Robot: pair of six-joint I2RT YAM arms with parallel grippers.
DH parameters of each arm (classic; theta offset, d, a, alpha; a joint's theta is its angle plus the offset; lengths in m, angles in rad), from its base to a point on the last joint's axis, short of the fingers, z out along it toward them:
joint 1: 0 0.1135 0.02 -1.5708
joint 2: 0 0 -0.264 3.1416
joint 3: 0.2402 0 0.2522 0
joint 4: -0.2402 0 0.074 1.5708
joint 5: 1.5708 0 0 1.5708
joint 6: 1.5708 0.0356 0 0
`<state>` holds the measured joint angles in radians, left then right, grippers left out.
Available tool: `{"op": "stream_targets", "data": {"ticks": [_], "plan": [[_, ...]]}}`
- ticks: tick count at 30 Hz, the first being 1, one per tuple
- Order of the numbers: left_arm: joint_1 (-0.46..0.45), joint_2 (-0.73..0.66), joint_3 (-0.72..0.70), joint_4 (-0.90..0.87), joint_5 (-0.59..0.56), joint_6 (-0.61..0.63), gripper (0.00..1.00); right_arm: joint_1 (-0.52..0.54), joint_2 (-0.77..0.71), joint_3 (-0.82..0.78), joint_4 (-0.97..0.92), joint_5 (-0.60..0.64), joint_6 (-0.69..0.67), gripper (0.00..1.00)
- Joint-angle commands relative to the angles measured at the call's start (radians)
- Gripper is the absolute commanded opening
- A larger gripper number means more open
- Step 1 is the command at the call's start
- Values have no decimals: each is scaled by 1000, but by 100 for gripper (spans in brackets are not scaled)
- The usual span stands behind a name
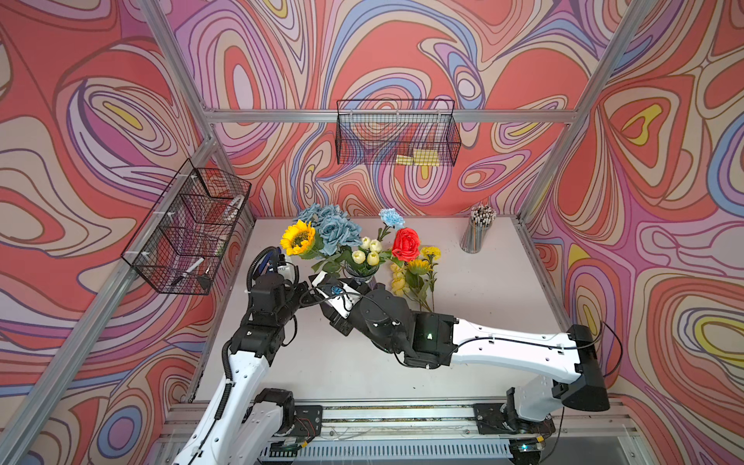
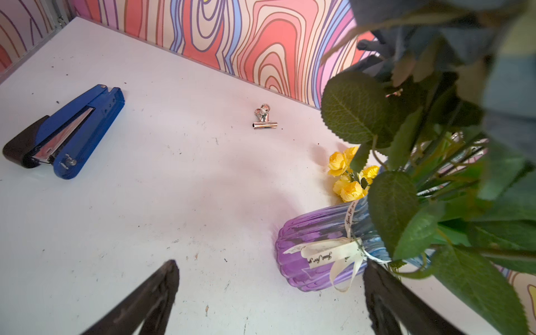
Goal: Pick out yellow flowers from the vase
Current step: Pick up the flower from the vase.
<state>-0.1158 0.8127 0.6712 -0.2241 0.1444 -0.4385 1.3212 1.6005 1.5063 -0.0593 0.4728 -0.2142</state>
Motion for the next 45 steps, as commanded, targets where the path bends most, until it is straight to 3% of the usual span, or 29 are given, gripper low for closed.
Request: {"op": "stream_targets", "data": {"ticks": [1, 7, 15, 25, 27, 39, 45], "plan": [[5, -13, -3, -33, -42, -6, 100, -9, 62, 59, 22, 70, -78, 50], [6, -24, -5, -32, -45, -5, 100, -21, 188, 191, 12, 109, -201, 53], [5, -62, -34, 49, 51, 0, 100, -70, 257, 298, -63, 74, -210, 53], [5, -67, -39, 71, 78, 2, 100, -110, 297, 338, -72, 83, -219, 52], [6, -64, -38, 72, 84, 1, 100, -116, 306, 348, -79, 75, -217, 49], [6, -87, -48, 83, 98, 7, 100, -129, 327, 386, -95, 46, -218, 1], [6, -81, -45, 82, 103, 9, 100, -129, 308, 382, -100, 25, -206, 0]]}}
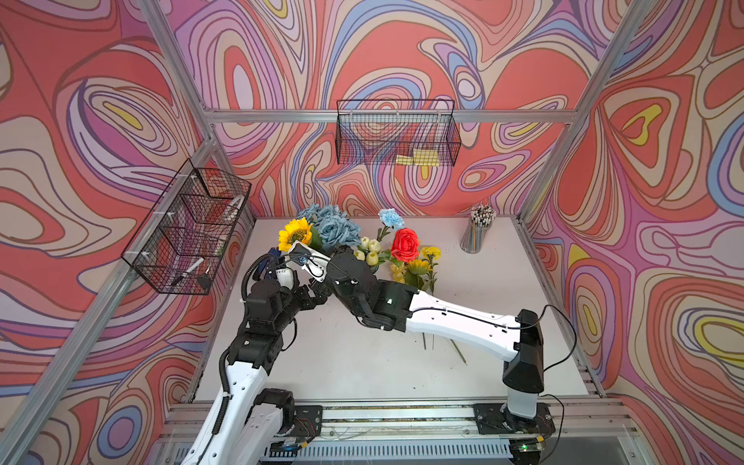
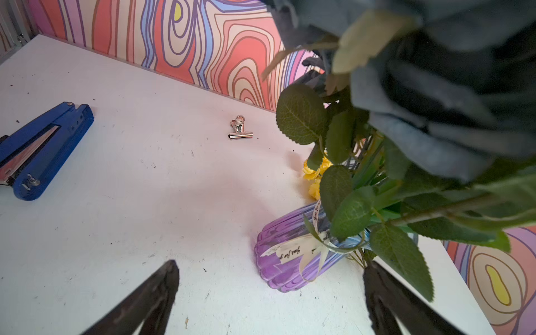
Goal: Pick out yellow flowers from the vase
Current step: Pick up the flower from the vase.
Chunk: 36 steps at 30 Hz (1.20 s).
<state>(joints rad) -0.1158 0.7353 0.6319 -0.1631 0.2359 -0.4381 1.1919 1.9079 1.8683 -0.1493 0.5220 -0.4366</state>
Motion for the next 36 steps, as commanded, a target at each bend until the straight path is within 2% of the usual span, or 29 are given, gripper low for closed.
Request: {"op": "stream_targets", "data": {"ticks": [1, 13, 21, 26, 29, 32, 36], "plan": [[6, -2, -6, 23, 12, 8, 100, 0, -7, 19, -9, -30, 21, 0], [5, 6, -4, 25, 21, 10, 100, -1, -110, 71, -76, -108, 73, 0], [6, 6, -5, 28, 20, 11, 100, -3, -130, 38, -69, -64, 49, 0], [6, 16, -2, 30, 23, 11, 100, -39, -185, 123, -139, -154, 144, 0], [5, 29, 4, 30, 24, 12, 100, -41, -192, 228, -198, -200, 164, 0], [6, 41, 13, 32, 44, 10, 100, -40, -193, 316, -244, -220, 183, 0], [5, 49, 20, 34, 69, 12, 100, -40, -217, 349, -266, -223, 212, 0]]}}
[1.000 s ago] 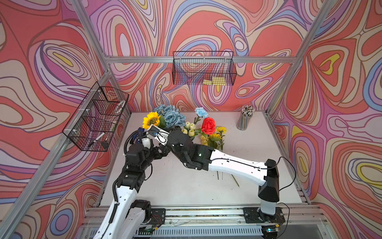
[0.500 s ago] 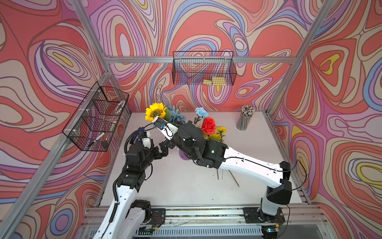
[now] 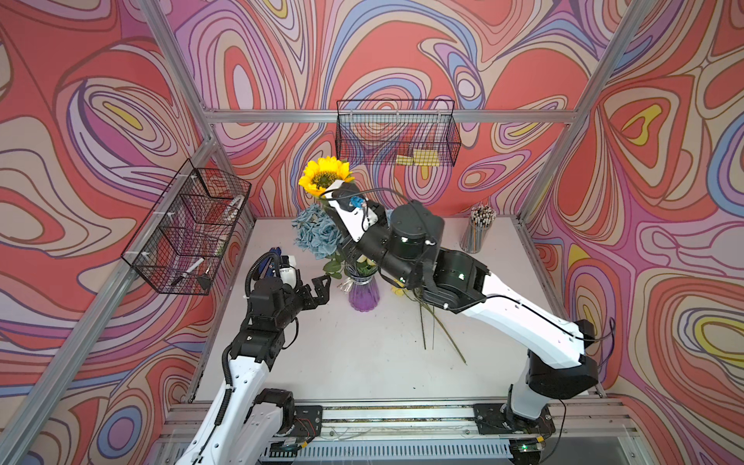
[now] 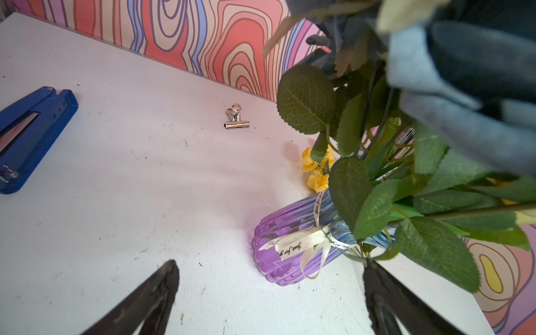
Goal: Pick out yellow flowers from the vase
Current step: Pick up the flower from the vase, then place the flower at the center of the board.
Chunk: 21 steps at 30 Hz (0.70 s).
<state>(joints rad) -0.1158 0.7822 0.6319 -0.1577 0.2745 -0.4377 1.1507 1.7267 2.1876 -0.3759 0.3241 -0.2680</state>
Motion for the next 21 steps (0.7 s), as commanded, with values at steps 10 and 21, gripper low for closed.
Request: {"op": "stream_targets", "data": {"ticks": [10, 21], "plan": [[5, 9, 39, 15, 25, 17, 100, 0, -96, 158, -160, -98, 189, 0], [6, 29, 61, 15, 47, 15, 100, 1, -351, 107, -580, 123, 441, 0]]}}
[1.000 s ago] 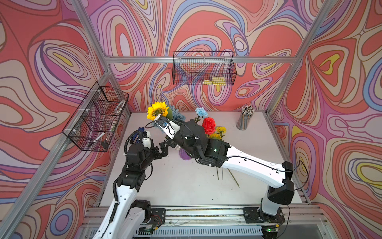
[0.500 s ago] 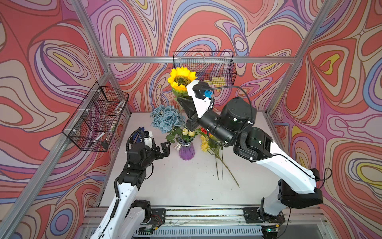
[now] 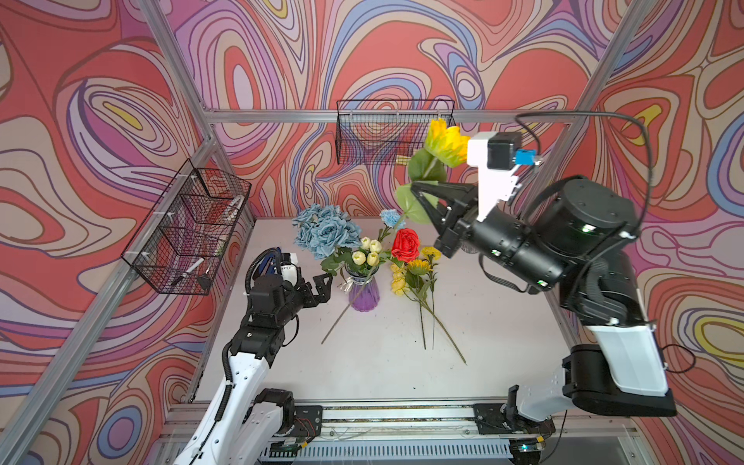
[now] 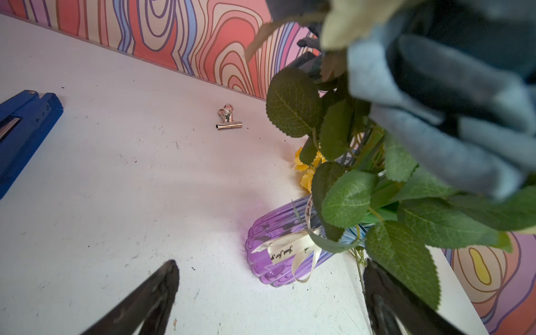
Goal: Pick out yellow flowers from the vase
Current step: Place the flower at the center of the board.
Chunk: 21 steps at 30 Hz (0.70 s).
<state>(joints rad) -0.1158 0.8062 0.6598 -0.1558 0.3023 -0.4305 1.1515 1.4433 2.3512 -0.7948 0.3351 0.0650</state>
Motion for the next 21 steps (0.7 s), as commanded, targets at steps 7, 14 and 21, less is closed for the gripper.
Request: {"op": "stream_targets", "data": {"ticks": [7, 14, 21], "plan": [[6, 14, 43, 9, 32, 2, 100, -2, -181, -297, -376, 336, 246, 0], [5, 25, 37, 22, 50, -14, 100, -138, -213, -501, -411, 330, 261, 0], [6, 18, 45, -2, 43, -3, 100, -423, -191, -786, -221, 20, 142, 0]]}}
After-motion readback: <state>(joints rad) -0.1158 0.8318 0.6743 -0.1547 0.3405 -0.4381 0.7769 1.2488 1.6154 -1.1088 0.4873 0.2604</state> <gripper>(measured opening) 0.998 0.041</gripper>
